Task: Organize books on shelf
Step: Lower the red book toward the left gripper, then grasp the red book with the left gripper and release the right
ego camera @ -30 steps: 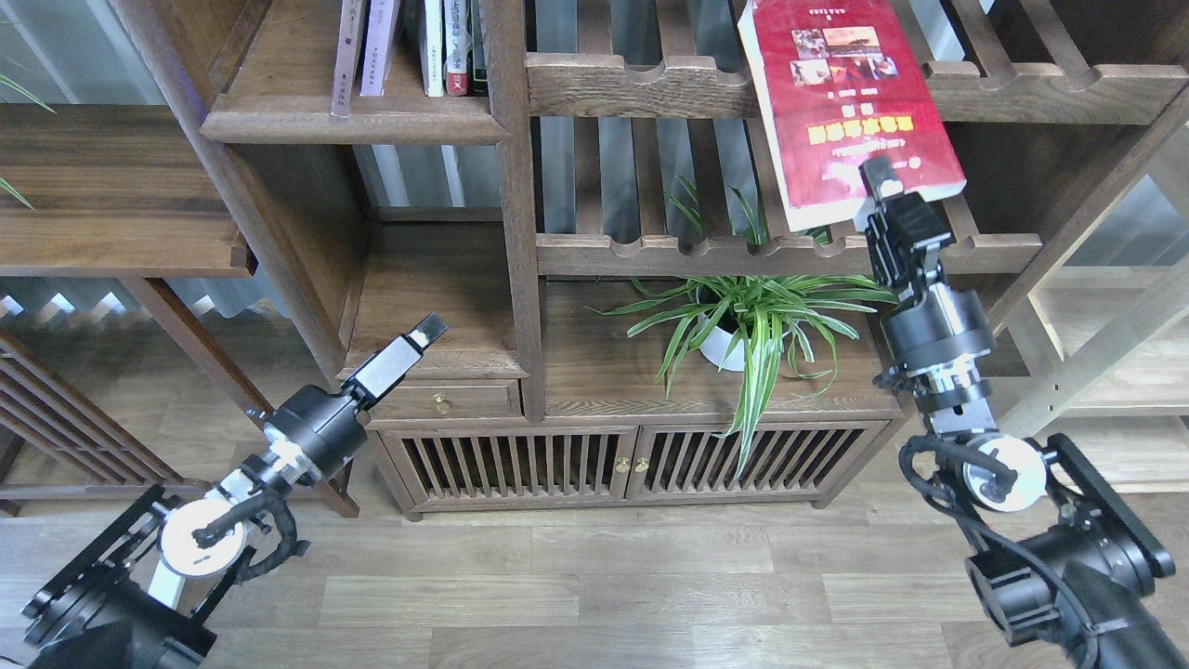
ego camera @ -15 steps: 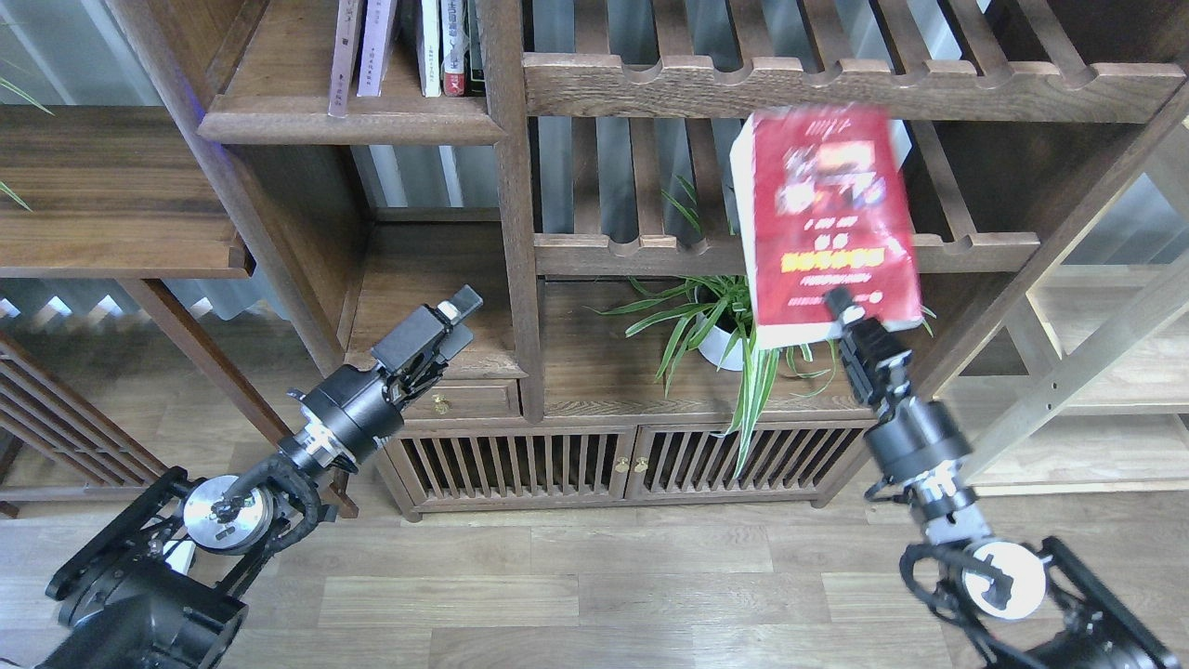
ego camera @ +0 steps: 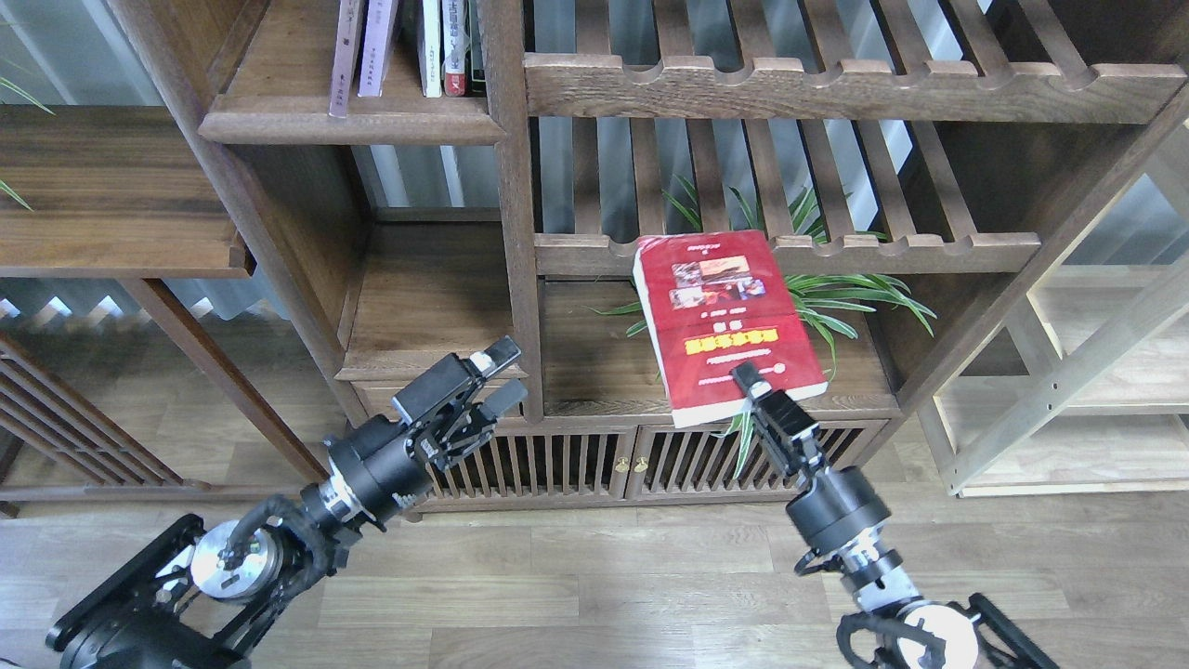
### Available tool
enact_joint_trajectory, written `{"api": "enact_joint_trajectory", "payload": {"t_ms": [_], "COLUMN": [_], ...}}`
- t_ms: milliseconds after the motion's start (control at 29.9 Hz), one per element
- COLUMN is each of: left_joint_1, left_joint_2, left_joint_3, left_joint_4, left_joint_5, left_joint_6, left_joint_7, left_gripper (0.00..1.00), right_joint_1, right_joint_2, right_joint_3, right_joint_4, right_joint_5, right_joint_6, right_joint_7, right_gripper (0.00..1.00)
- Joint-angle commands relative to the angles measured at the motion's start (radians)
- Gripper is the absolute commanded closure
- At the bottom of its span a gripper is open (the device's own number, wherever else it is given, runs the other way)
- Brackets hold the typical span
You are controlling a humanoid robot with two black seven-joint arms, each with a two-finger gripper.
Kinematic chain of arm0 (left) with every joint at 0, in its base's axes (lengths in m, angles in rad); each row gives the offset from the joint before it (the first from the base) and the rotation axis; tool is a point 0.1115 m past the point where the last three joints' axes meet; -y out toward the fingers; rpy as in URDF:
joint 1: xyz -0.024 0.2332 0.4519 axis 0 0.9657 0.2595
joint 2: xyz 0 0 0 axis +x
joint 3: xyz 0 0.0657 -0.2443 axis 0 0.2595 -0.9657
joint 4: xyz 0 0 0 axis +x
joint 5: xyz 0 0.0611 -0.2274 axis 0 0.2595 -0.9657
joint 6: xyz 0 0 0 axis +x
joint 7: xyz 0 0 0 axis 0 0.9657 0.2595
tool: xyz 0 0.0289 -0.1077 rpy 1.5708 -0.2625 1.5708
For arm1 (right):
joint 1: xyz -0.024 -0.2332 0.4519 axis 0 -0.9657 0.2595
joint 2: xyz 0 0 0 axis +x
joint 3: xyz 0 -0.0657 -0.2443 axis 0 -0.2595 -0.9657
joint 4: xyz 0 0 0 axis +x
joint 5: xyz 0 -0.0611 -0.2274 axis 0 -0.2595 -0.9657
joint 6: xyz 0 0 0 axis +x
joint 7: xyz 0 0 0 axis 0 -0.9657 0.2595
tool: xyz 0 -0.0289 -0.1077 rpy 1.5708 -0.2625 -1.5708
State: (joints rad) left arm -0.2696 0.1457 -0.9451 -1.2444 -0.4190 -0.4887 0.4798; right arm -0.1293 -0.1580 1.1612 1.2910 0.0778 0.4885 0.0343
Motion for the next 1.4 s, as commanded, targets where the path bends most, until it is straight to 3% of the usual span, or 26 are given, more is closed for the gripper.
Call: {"api": "enact_joint_trajectory", "payload": {"t_ms": [0, 434, 835, 1370], "left_joint_1": [0.01, 0.136, 0.141, 0.233], "left_joint_2": [0.04, 0.133, 0.143, 0.19], "left_joint_3": [0.02, 0.063, 0.069, 0.089], "left_joint_4": [-0.003, -0.029, -0.029, -0.047], "left_joint_5": [-0.099, -0.219, -0.267, -0.267], "left_joint_6": [0.0, 0.0, 0.0, 0.0], "left_joint_7": [0.005, 0.009, 0.009, 0.009], "left_gripper": [0.02, 0.01, 0.01, 0.02], "right_joint_1": [-0.013, -0.033, -0.064, -0.073], "right_joint_2": [0.003, 0.103, 0.147, 0.158], "right_joint_3": [-0.04, -0.155, -0.314, -0.336], "right_joint_4": [0.007, 0.008, 0.013, 0.013], "right_joint_5": [-0.001, -0.036, -0.07, -0.134], "right_joint_6": [0.0, 0.0, 0.0, 0.0], "right_joint_7": [-0.002, -0.024, -0.027, -0.028], "right_gripper": [0.96, 0.96, 0.96, 0.96]}}
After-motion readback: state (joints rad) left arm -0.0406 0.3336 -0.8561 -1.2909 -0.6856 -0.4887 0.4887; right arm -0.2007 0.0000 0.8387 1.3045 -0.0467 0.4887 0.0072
